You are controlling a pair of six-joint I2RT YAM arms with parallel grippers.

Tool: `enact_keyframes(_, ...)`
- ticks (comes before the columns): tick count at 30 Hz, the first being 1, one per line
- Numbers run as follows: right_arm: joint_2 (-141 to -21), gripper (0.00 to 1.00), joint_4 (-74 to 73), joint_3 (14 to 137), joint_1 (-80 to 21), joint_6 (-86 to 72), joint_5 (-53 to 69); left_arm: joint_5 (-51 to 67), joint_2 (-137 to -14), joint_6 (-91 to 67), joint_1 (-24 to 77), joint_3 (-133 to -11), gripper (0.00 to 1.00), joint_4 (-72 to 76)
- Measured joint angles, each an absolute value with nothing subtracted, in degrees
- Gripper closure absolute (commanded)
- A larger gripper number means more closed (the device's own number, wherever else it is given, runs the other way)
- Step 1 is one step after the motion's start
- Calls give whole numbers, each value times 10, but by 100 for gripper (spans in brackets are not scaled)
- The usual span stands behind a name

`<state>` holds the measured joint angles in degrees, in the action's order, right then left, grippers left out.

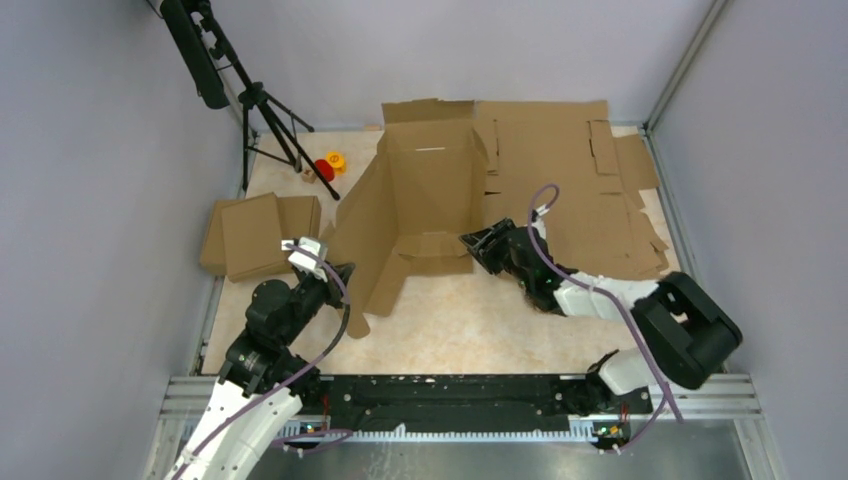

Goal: Fold the paper box

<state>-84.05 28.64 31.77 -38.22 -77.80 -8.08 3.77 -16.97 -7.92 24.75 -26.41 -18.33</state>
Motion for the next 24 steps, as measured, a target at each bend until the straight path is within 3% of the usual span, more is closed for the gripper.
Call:
enact_keyframes(3,-773,50,261,295,-399,-742,-77,38,-170,-77,248,-265,99,-183)
enact_keyframes(8,-646,30,208,266,-408,-625,-96,38,-170,-76,248,-265,99,-183)
enact_keyframes(12,-577,26,164,266,-406,-482,-139,38,-170,-75,248,-265,98,-183)
enact_keyframes(18,-624,27,152,269,-374,-355,-141,40,-170,-74,248,-266,98,-186)
enact_keyframes(24,-764,27,179,331,-361,-277,-118,43,-170,-66,248,-281,98,-210)
